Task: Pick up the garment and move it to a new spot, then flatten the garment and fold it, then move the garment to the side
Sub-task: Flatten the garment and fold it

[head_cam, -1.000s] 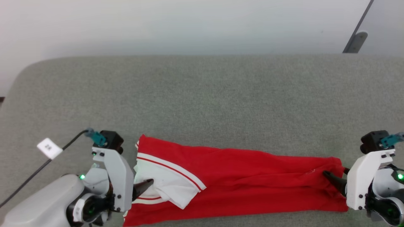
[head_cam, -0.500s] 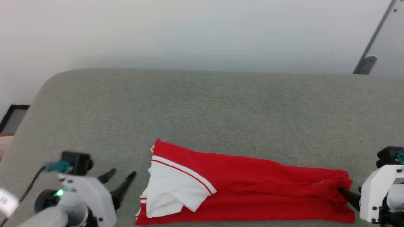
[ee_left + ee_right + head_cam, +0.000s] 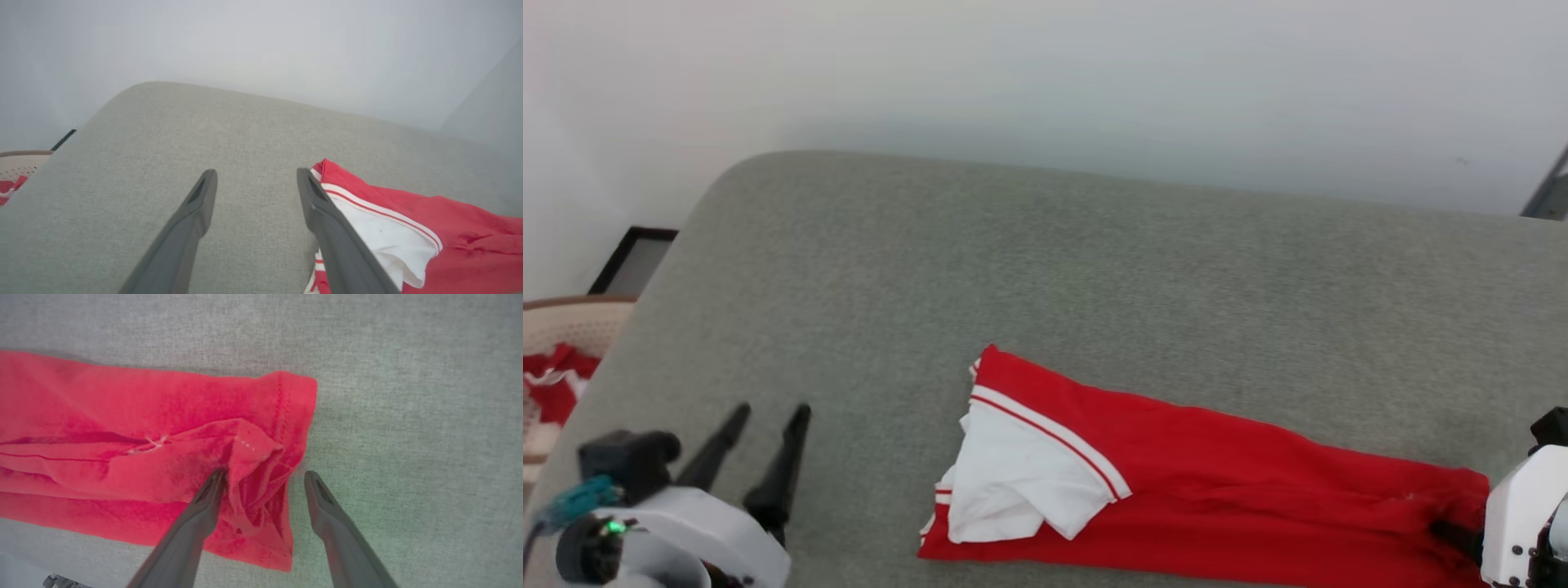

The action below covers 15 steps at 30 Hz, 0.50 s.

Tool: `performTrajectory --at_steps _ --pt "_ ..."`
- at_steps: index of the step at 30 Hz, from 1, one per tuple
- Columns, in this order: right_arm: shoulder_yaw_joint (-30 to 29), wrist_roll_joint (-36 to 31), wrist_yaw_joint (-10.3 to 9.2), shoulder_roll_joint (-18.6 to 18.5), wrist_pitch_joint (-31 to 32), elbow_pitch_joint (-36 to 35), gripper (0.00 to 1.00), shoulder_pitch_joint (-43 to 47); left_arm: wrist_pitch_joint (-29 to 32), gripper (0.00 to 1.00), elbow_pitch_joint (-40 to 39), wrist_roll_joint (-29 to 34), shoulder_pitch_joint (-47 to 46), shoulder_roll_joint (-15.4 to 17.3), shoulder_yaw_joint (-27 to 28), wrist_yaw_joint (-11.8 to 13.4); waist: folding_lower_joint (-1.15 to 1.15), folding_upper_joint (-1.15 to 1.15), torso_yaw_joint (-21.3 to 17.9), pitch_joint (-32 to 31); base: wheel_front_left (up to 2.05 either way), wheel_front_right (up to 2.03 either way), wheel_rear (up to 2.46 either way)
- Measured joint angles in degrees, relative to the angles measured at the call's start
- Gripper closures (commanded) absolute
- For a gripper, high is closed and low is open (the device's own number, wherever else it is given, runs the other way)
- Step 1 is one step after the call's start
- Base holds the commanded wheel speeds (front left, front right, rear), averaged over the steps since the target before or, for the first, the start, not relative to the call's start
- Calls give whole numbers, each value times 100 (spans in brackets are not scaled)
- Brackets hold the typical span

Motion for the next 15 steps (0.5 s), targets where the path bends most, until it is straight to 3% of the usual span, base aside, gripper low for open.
performTrajectory --at_steps 5,6,8,15 --pt "57 119 0 16 114 406 0 -172 -18 0 -20 643 651 -560 1111 -105 0 0 177 39 0 0 0" --pt "111 137 0 1 164 480 44 -215 -18 0 -13 731 785 -662 1260 -182 0 0 204 45 0 0 0" --pt "199 159 0 -62 180 577 100 -277 -18 0 -12 957 1002 -865 1571 -312 0 0 246 61 0 0 0" --pt "242 369 1 -158 101 914 100 -495 -18 0 93 1448 1395 -1337 2304 -761 0 0 294 124 0 0 0"
